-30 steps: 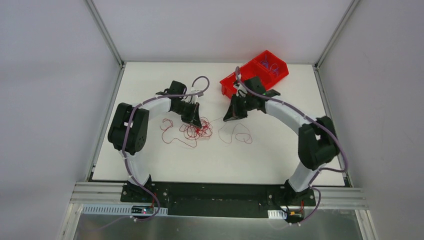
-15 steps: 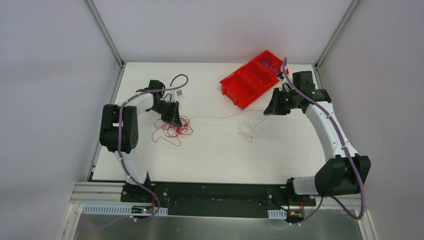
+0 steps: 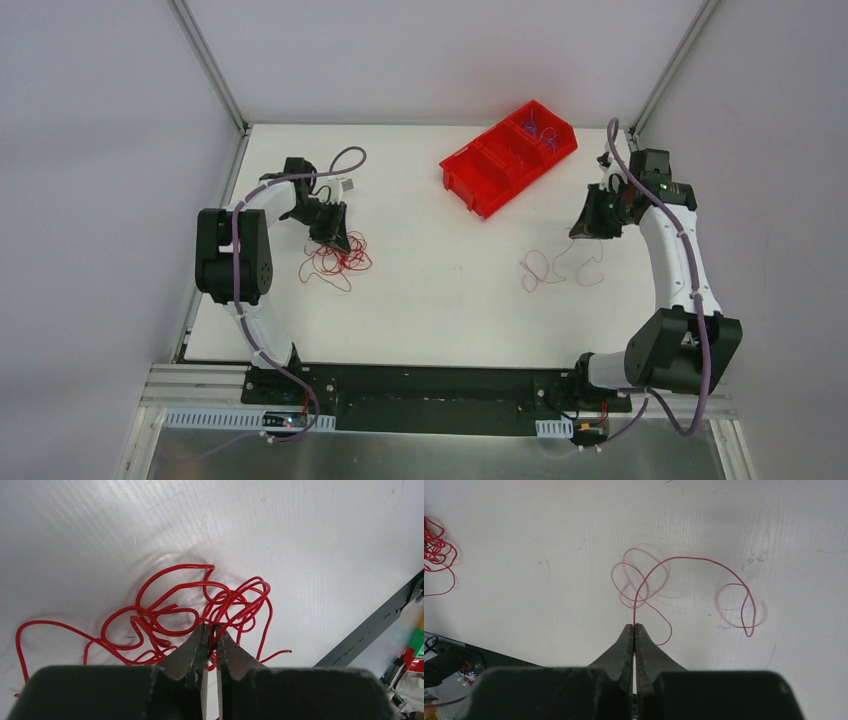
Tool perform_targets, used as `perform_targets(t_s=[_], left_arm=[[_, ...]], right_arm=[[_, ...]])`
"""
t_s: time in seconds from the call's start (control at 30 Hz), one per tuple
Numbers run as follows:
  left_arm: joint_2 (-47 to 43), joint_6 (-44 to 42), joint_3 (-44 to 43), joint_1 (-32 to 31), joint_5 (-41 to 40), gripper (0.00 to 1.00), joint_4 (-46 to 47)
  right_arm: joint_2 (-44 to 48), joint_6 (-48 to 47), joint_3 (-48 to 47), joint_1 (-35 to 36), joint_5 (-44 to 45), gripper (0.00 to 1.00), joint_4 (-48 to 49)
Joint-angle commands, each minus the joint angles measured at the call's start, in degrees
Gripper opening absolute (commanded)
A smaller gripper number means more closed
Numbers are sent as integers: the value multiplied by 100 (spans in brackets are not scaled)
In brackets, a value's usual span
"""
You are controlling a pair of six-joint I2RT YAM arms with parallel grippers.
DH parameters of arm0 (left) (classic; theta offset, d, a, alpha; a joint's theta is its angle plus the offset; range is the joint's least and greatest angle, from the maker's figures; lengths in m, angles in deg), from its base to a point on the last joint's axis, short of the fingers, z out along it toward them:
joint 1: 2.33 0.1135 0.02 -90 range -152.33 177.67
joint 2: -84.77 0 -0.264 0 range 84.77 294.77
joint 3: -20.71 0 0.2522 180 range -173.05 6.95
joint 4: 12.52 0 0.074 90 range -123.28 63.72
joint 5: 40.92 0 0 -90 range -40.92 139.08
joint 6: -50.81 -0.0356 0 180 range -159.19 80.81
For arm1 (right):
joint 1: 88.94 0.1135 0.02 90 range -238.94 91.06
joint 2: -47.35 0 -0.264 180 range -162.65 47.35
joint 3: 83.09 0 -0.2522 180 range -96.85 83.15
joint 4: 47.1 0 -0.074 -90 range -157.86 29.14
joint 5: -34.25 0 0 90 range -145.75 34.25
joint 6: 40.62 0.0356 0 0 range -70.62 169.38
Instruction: Untangle the cables
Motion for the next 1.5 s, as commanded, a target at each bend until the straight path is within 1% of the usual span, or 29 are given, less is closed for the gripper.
perform_targets(t_s=[0.0, 0.13, 0.23, 0.27, 0.3, 0.37, 0.4, 0.47, 0.5, 0.53, 0.57, 0.67, 0.77, 0.93, 1.0, 1.07, 1.13, 1.17, 1.2, 1.23, 1.3, 1.37, 1.47], left_arm=[[99, -272, -218, 71, -10, 6, -281], [159, -242, -321, 75, 155, 4, -312], [182, -239, -394, 71, 168, 4, -327], [186, -243, -405, 71, 164, 4, -334], [179, -246, -413, 71, 161, 4, -341], [165, -267, -418, 71, 159, 4, -351], [161, -269, -415, 71, 170, 4, -361], [154, -264, -396, 71, 179, 4, -372], [152, -256, -388, 71, 193, 4, -380], [147, -254, -376, 75, 196, 4, -381], [146, -243, -368, 71, 196, 5, -381], [121, -239, -357, 72, 196, 5, -389], [100, -242, -369, 73, 173, 5, -396], [99, -189, -349, 71, 144, 5, -398], [92, -179, -352, 71, 140, 6, -398], [77, -169, -349, 73, 108, 5, -398], [65, -167, -351, 71, 90, 5, -398], [64, -171, -348, 71, 87, 5, -398], [59, -168, -354, 71, 77, 5, -398], [52, -164, -361, 71, 63, 5, -398], [40, -138, -382, 73, 55, 5, -407], [29, -128, -392, 71, 87, 6, -407], [26, -86, -408, 71, 100, 5, -407]], right_arm=[[2, -301, 92, -59, -160, 0, -144], [-514, -211, 168, 144, -183, 0, -130], [-840, -366, 167, 155, -29, 0, -101], [-927, -444, 170, 156, 62, 2, -103], [-1000, -502, 171, 156, 138, 12, -118], [-1087, -594, 128, 166, 199, 41, -211], [-1082, -598, 135, 171, 243, 53, -200], [-987, -639, 258, 230, 400, 73, -59], [-949, -687, 345, 278, 485, 87, 62], [-926, -762, 419, 338, 589, 96, 170], [-930, -846, 477, 416, 711, 99, 277], [-1107, -1072, 584, 614, 1118, 99, 544], [-1413, -1155, 545, 633, 1323, 99, 689], [-1851, -1199, 474, 776, 1019, 99, 938], [-2028, -1227, 437, 843, 866, 95, 1003], [-2116, -1312, 463, 931, 740, 87, 1029], [-2120, -1465, 562, 1011, 658, 72, 1078], [-2115, -1550, 598, 1041, 643, 61, 1069], [-2123, -1683, 593, 1051, 611, 44, 971], [-2117, -1733, 543, 1052, 597, 24, 864], [-2036, -1803, 285, 1028, 511, 0, 592], [-1815, -1766, -70, 980, 236, 0, 379], [-1422, -1539, -705, 982, -170, 0, 321]])
